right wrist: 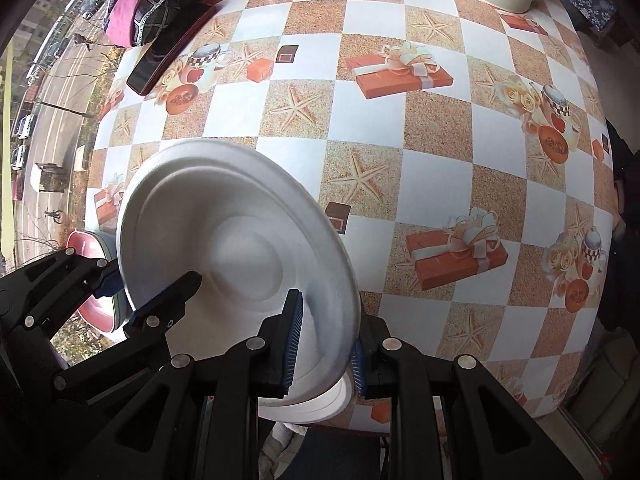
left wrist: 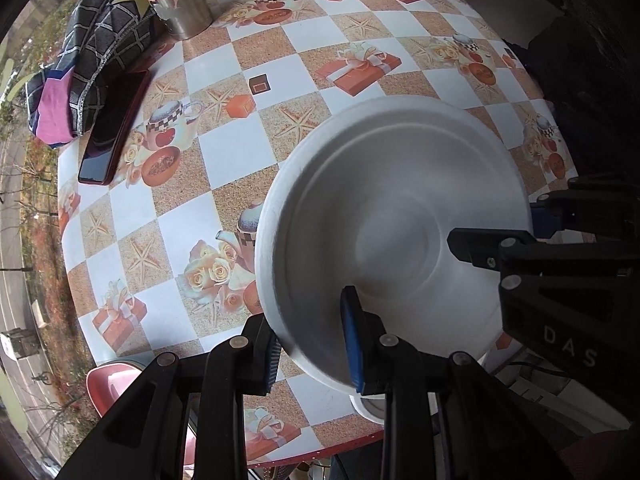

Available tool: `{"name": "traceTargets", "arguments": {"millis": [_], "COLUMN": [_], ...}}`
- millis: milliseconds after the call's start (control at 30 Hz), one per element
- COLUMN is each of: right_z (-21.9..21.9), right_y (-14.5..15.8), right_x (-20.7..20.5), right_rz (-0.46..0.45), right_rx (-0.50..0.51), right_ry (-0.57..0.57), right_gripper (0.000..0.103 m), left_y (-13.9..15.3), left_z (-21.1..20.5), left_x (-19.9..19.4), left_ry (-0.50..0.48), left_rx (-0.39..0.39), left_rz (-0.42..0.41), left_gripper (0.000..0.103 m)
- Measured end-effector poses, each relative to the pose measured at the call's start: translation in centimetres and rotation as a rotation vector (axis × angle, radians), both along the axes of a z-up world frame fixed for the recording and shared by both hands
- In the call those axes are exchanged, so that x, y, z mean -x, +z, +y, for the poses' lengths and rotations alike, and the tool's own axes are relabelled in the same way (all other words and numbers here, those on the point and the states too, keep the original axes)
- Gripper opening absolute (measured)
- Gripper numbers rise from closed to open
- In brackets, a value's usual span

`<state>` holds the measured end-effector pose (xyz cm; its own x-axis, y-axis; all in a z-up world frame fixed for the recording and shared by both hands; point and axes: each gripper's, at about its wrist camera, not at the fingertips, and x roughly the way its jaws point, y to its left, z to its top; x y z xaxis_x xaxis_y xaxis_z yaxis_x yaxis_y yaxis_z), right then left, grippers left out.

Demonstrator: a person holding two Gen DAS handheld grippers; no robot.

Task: Organize plates and bowls
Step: 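Lift the white plate with both tools and carry it over the stack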

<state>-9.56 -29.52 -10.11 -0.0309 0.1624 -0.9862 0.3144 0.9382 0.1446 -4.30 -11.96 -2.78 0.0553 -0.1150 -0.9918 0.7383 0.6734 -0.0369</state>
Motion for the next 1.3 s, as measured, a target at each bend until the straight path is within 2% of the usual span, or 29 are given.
{"name": "traceTargets", "arguments": {"millis": [167, 400, 667, 867, 1300], "right_z": [-0.7, -2.0, -1.5, -1.0, 0.7], "right_y": [1.6, 3.4, 3.5, 3.4, 1.4], "right_x": [0.8, 0.2, 0.5, 1.3, 6.5], "right_rz": [-0.004, -0.057, -0.056, -0.037, 0.050], "right_rx": [0.009, 0.017, -0.001, 0.000, -0.043], "right_ry": [-0.010, -0.058, -0.060, -0.046, -0.092], "right_gripper": [0.025, 0.025, 0.025, 0.025, 0.025], "left_y": [0.3, 1.3, 1.4, 1.8, 1.3], "left_z": [-0.2, 0.0, 0.1, 0.2, 0.2], "left_x": [-0.7, -0.8, -0.9, -0.1, 3.3], "left_ry": [-0.003, 0.005, -0.012, -0.067, -0.208], "left_rx": [0.011, 0.074, 0.065, 0.061, 0.039], "left_rz": [-0.007, 0.005, -0.007, -0.021, -0.010], "left_gripper": [0.029, 0.029, 0.029, 0.029, 0.029]}}
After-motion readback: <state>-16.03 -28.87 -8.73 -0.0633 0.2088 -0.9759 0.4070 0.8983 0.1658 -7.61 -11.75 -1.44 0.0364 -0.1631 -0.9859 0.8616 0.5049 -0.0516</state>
